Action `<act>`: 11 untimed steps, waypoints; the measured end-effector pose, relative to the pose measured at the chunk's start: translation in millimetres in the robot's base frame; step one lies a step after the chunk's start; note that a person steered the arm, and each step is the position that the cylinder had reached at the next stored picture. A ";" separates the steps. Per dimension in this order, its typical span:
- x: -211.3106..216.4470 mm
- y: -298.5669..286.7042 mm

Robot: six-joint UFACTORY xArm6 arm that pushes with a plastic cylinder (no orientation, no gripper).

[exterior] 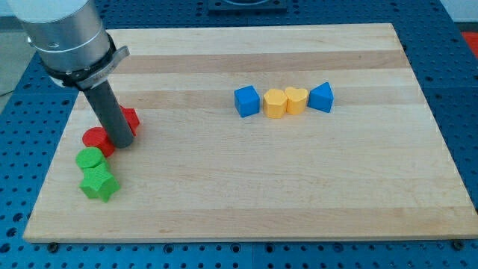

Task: Move the green star below the green circle

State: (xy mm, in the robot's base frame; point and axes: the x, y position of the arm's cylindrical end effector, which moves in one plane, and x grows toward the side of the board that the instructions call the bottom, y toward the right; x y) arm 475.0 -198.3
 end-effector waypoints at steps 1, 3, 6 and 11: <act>0.0 21.2; 44.8 47.0; 71.1 15.0; -52.8 55.8</act>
